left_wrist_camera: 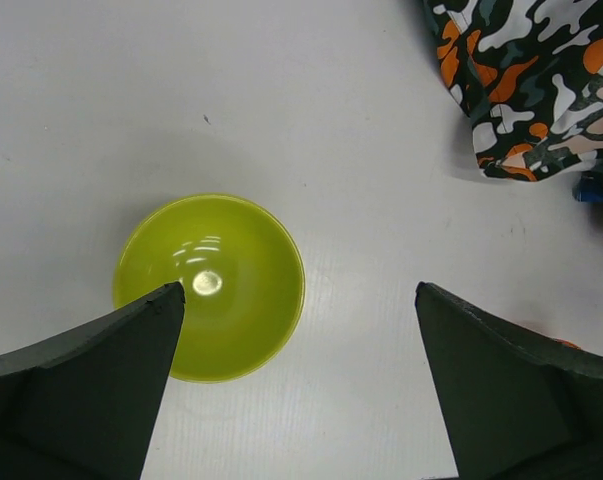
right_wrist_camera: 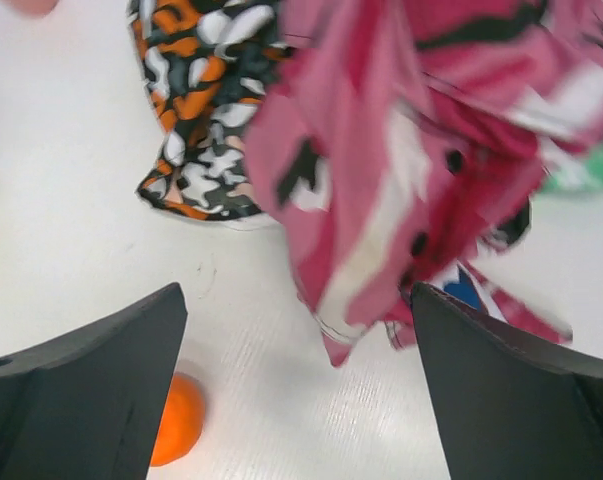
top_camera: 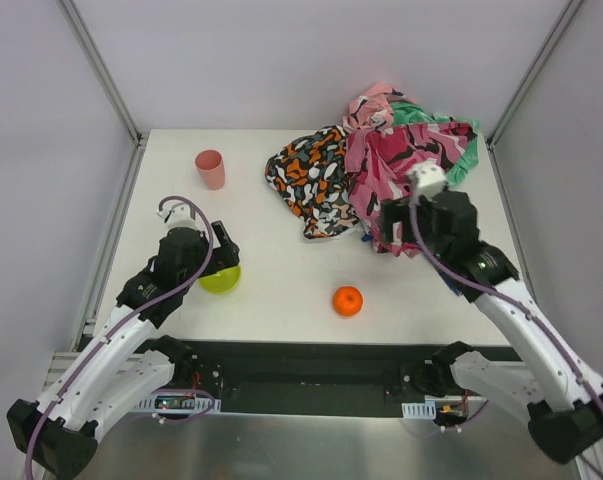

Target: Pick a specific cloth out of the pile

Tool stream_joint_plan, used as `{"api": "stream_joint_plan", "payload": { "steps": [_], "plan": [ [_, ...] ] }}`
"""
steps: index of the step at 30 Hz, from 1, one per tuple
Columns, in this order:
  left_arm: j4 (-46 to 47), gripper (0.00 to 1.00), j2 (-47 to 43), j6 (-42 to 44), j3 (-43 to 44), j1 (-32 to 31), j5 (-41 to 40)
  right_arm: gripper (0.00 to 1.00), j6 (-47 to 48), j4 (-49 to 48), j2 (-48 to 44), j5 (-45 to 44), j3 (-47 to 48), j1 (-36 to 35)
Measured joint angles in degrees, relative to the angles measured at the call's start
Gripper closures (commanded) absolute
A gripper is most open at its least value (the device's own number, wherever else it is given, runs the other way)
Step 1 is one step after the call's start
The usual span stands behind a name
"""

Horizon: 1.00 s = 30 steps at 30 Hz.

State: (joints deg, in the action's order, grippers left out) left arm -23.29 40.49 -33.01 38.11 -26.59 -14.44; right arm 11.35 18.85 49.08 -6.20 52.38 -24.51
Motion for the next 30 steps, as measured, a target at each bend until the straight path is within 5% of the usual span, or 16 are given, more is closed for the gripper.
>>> {"api": "stream_joint_plan", "payload": {
  "steps": [6, 11, 17, 30],
  "plan": [
    [-0.07, 0.01, -0.09, 0.00, -1.42, 0.00, -0.50, 0.04, 21.18, 1.20, 20.96, -7.06, 13.18, -19.54],
    [-0.11, 0.01, -1.01, 0.00, -1.86, 0.00, -0.87, 0.04, 37.73, 5.42, 43.04, -10.60, 23.63, -26.14],
    [-0.11, 0.01, -2.82, 0.00, -2.49, 0.00, -0.90, 0.05, 44.89, 7.93, 60.65, -11.85, 34.93, -26.69],
    [-0.13, 0.01, -3.78, 0.57, -3.26, 0.00, -0.87, 0.03, 44.68, 8.50, 79.45, -18.25, 48.33, -22.03]
  ]
}}
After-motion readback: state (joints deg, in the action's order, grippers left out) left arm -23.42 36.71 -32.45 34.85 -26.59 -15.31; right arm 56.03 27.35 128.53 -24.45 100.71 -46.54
